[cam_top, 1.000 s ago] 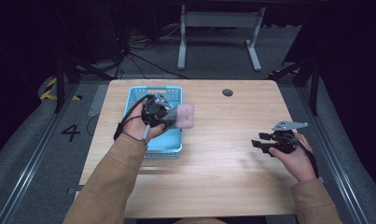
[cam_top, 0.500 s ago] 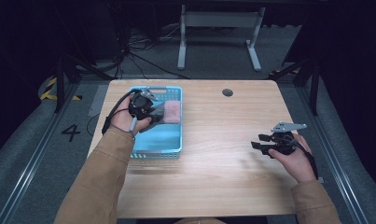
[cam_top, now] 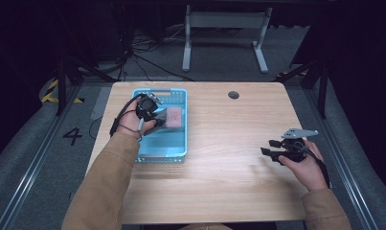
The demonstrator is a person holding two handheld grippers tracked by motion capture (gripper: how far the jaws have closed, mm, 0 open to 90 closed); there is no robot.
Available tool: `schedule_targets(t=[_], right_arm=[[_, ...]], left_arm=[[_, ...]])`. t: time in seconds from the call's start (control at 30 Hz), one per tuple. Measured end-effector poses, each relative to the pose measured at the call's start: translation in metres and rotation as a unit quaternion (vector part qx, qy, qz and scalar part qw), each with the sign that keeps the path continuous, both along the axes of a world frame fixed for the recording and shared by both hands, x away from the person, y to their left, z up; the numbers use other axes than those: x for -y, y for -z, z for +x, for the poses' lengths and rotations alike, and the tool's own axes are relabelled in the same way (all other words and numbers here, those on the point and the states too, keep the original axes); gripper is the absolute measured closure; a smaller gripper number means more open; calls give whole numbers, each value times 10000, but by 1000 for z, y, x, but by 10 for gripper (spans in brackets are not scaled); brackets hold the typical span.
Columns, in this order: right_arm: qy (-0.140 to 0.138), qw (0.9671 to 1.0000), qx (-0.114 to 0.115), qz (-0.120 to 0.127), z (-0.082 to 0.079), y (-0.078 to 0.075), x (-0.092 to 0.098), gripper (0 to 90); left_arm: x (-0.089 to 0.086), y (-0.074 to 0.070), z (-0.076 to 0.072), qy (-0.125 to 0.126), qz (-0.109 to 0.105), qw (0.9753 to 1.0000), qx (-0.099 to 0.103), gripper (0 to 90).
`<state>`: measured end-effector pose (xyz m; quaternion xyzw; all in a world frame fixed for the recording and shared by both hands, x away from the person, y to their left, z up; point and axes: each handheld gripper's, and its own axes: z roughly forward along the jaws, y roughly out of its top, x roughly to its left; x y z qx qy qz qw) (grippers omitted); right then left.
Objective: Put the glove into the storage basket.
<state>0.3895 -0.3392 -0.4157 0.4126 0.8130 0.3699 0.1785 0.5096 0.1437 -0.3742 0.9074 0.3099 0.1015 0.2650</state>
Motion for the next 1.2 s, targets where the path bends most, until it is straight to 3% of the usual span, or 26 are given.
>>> schedule_targets(t=[0.27, 0.5, 0.77, 1.2], right_arm=[[73, 10000, -25, -51, -7, 1, 4, 481], [123, 9999, -35, -75, -11, 3, 7, 477], [126, 9998, -56, -123, -11, 4, 6, 473], [80, 9999, -39, -131, -8, 4, 2, 470]], left_arm=[[5, 18, 13, -24, 158, 9996, -213, 664], [8, 35, 23, 82, 282, 9981, -534, 658], [15, 39, 25, 123, 321, 9979, -542, 651], [19, 45, 26, -15, 403, 9976, -565, 632]])
